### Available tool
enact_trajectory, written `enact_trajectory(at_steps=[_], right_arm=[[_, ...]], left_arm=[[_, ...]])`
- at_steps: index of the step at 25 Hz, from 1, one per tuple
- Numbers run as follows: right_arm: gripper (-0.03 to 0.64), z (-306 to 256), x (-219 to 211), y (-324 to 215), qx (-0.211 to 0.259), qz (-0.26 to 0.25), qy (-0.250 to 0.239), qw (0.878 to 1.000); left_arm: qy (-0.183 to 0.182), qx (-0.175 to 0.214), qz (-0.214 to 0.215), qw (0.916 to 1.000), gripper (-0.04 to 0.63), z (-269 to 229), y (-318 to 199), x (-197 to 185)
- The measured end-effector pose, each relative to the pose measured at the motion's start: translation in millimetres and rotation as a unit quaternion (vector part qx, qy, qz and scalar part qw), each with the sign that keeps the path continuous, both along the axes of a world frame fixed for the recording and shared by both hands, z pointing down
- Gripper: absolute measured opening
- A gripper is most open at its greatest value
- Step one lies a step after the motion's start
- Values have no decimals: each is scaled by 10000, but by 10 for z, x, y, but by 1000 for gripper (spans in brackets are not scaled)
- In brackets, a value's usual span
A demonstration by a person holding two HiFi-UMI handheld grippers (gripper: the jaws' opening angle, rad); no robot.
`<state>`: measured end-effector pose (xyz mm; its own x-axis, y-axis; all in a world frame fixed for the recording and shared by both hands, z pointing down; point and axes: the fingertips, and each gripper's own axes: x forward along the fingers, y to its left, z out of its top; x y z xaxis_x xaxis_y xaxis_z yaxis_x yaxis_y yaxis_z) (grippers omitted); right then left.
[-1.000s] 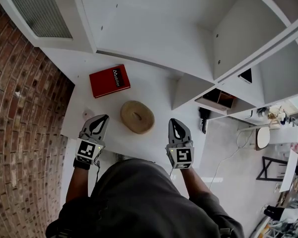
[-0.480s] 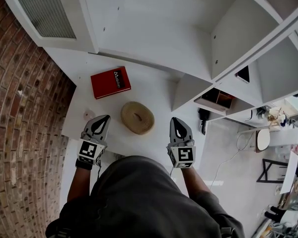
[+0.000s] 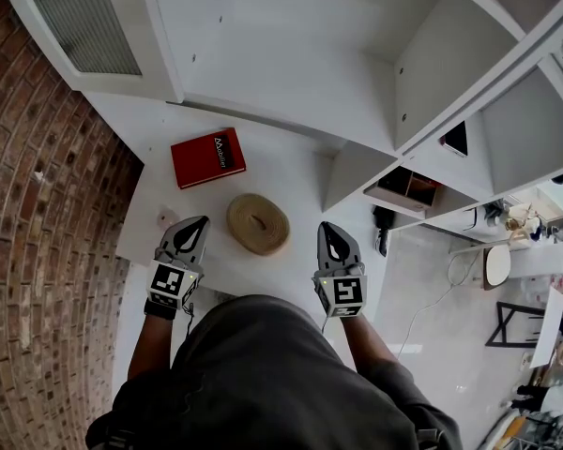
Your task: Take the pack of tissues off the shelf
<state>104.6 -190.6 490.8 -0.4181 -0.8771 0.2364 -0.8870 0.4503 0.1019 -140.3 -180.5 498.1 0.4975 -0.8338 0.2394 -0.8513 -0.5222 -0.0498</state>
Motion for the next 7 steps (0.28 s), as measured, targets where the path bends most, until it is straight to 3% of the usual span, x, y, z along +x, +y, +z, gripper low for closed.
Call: enact_trajectory(at_steps=[7], right_arm=[[0,44,32,1,-43,-6,-20,10000]], left_arm=[[-17,-58,-5,10000,0,42,6,50]])
